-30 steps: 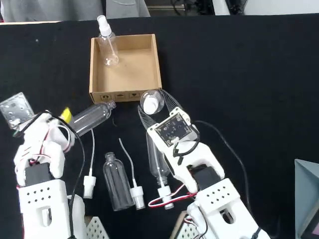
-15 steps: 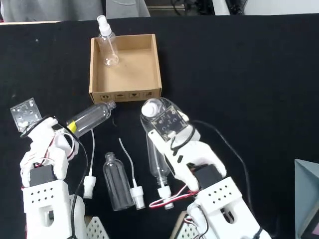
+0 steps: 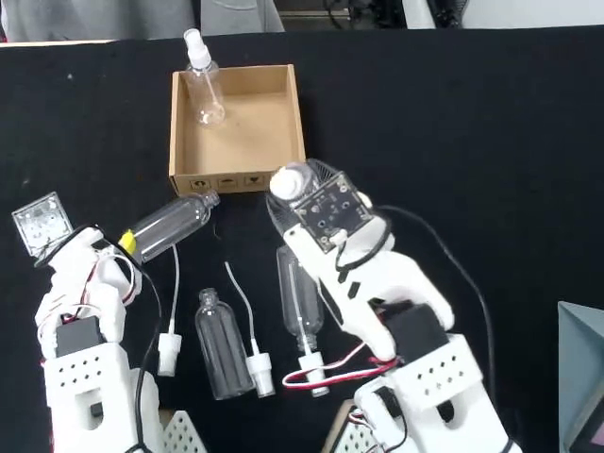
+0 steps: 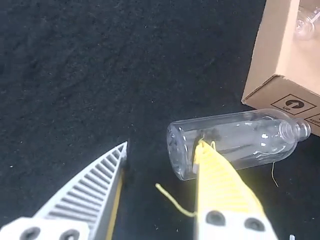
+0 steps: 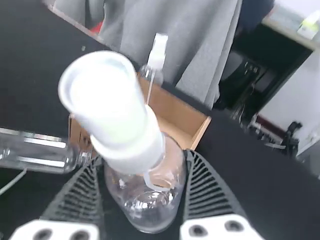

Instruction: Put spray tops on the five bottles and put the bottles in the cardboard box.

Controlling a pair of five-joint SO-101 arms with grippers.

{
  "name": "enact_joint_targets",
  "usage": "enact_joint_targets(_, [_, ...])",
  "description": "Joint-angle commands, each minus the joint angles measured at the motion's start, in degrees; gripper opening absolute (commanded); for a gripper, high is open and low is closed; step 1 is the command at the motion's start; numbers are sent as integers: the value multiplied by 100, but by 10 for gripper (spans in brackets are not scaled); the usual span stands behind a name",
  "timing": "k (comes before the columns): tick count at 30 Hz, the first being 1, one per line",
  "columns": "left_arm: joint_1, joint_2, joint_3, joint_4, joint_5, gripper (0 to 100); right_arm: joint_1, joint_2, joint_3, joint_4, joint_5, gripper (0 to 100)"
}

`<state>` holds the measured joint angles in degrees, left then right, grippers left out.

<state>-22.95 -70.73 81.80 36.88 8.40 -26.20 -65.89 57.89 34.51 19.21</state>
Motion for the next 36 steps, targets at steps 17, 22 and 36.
enact_joint_targets(17, [-57,-105,-101,-141,-44,201,167,2132,-2580,9,-44,11])
enact_joint_targets(22, [-40,-105,-101,-141,-44,202,158,2695,-2993,-26,-466,11])
enact_joint_targets(36, [-75,-105,189,-765,-44,198,167,4576,-4418,-44,-1749,11])
